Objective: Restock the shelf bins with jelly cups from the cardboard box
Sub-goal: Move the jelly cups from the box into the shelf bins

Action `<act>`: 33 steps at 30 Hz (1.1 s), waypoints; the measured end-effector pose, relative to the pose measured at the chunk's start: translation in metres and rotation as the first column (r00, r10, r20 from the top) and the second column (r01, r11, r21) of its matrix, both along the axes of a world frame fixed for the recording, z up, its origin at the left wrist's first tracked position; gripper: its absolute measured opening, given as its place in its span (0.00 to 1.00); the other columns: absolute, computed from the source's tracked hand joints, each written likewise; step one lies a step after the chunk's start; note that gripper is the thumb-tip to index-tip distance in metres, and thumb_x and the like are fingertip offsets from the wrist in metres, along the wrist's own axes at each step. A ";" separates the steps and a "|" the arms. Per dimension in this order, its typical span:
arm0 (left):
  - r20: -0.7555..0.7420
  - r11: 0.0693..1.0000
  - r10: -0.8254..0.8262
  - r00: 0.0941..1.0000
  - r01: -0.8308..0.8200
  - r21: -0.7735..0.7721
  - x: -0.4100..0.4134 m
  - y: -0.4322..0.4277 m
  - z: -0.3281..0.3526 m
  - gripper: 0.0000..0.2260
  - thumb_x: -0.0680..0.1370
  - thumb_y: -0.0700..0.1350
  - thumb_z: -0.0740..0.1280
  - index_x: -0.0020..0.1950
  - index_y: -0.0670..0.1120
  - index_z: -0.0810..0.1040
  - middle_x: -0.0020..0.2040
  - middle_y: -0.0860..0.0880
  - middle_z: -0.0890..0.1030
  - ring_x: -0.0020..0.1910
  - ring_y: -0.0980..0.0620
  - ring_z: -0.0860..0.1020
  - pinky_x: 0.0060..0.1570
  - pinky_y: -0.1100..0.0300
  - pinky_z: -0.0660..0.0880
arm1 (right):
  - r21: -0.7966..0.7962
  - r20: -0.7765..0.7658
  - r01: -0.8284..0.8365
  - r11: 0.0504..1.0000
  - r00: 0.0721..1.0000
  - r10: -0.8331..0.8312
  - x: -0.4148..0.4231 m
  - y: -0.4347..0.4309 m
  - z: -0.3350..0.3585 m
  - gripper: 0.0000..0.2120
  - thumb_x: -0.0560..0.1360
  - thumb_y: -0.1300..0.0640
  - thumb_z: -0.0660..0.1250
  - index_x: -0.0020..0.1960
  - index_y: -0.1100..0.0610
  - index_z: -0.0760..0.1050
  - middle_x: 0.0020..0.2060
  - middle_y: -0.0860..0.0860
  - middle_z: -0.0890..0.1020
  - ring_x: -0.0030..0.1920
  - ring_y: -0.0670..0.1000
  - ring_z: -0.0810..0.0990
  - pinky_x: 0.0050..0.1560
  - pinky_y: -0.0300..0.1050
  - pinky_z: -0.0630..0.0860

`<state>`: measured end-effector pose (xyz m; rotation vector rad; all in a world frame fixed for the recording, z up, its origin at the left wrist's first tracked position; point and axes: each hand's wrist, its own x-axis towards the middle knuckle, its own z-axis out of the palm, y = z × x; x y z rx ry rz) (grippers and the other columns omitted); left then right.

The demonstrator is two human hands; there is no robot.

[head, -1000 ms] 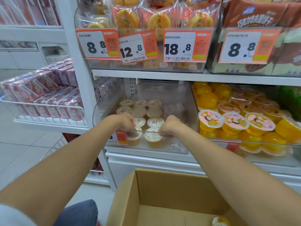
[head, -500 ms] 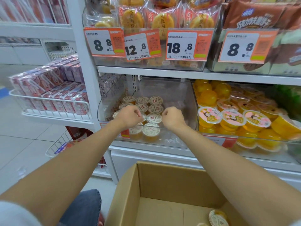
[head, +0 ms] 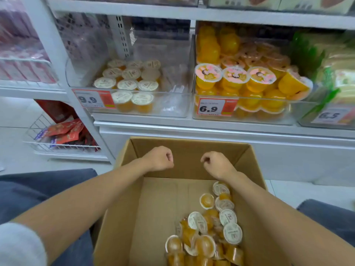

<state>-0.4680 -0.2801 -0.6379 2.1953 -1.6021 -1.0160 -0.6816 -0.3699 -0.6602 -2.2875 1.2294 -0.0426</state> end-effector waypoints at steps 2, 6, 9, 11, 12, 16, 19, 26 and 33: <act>-0.078 0.983 -0.019 0.997 0.033 0.179 -0.017 0.004 -0.052 0.02 0.73 0.42 0.70 0.41 0.47 0.79 0.39 0.53 0.79 0.42 0.53 0.78 0.45 0.59 0.77 | 0.160 -0.134 0.057 0.985 0.990 -0.036 -0.030 0.000 -0.047 0.13 0.74 0.63 0.60 0.51 0.54 0.81 0.49 0.49 0.82 0.51 0.51 0.79 0.54 0.44 0.75; -0.163 0.909 -0.003 0.987 0.071 0.410 -0.063 0.012 -0.148 0.08 0.74 0.39 0.70 0.52 0.45 0.80 0.52 0.47 0.80 0.47 0.51 0.77 0.42 0.63 0.73 | 0.328 -0.294 0.156 0.932 0.954 -0.057 -0.071 0.010 -0.118 0.12 0.76 0.63 0.61 0.54 0.53 0.79 0.54 0.53 0.81 0.53 0.54 0.79 0.48 0.41 0.72; -0.172 0.862 -0.006 0.985 0.092 0.498 -0.096 0.016 -0.205 0.14 0.75 0.43 0.69 0.60 0.41 0.79 0.59 0.45 0.80 0.56 0.46 0.78 0.46 0.62 0.72 | 0.321 -0.423 0.166 0.932 0.906 -0.016 -0.089 0.020 -0.152 0.19 0.77 0.59 0.62 0.67 0.54 0.72 0.64 0.56 0.75 0.64 0.57 0.74 0.62 0.45 0.72; -0.164 0.854 -0.034 0.986 0.114 0.507 -0.114 0.019 -0.232 0.14 0.78 0.46 0.66 0.59 0.40 0.78 0.60 0.43 0.79 0.58 0.45 0.77 0.48 0.61 0.71 | 0.247 -0.463 0.189 0.950 0.885 -0.056 -0.093 0.030 -0.170 0.25 0.75 0.58 0.63 0.71 0.53 0.65 0.71 0.57 0.66 0.70 0.58 0.66 0.70 0.46 0.65; -0.150 0.863 -0.027 0.988 0.099 0.496 -0.120 0.020 -0.242 0.13 0.77 0.47 0.66 0.58 0.41 0.78 0.59 0.44 0.79 0.58 0.46 0.77 0.48 0.62 0.70 | 0.214 -0.460 0.223 0.951 0.882 -0.104 -0.092 0.034 -0.175 0.27 0.74 0.59 0.62 0.72 0.53 0.62 0.72 0.58 0.62 0.71 0.58 0.64 0.72 0.47 0.63; -0.128 0.889 0.102 0.986 -0.033 0.457 -0.127 0.026 -0.270 0.05 0.73 0.45 0.72 0.45 0.46 0.79 0.50 0.46 0.80 0.53 0.46 0.79 0.52 0.58 0.75 | 0.093 -0.457 0.240 0.966 0.873 -0.172 -0.089 0.036 -0.181 0.31 0.75 0.63 0.63 0.75 0.52 0.57 0.73 0.60 0.58 0.69 0.60 0.63 0.71 0.49 0.61; -0.156 0.890 0.175 0.972 -0.088 0.448 -0.120 0.027 -0.271 0.14 0.72 0.41 0.74 0.34 0.50 0.71 0.43 0.49 0.76 0.46 0.50 0.76 0.48 0.58 0.74 | 0.075 -0.441 0.225 0.971 0.881 -0.170 -0.086 0.034 -0.187 0.25 0.77 0.58 0.64 0.72 0.54 0.62 0.69 0.60 0.67 0.65 0.60 0.68 0.67 0.49 0.66; -0.153 0.914 0.304 0.940 -0.243 0.325 -0.085 0.015 -0.236 0.13 0.76 0.40 0.69 0.35 0.49 0.69 0.39 0.50 0.74 0.42 0.50 0.73 0.43 0.61 0.71 | 0.117 -0.241 0.290 0.950 0.936 -0.256 -0.070 0.029 -0.162 0.25 0.76 0.45 0.66 0.65 0.60 0.72 0.63 0.58 0.75 0.64 0.57 0.71 0.66 0.49 0.69; -0.420 0.874 0.484 0.767 -0.406 0.265 -0.034 0.006 -0.115 0.15 0.81 0.39 0.59 0.65 0.54 0.70 0.59 0.46 0.74 0.29 0.48 0.77 0.32 0.56 0.77 | 0.294 0.172 0.263 0.919 0.931 -0.322 -0.016 0.034 -0.069 0.13 0.80 0.50 0.60 0.64 0.48 0.70 0.58 0.52 0.76 0.59 0.54 0.76 0.62 0.54 0.72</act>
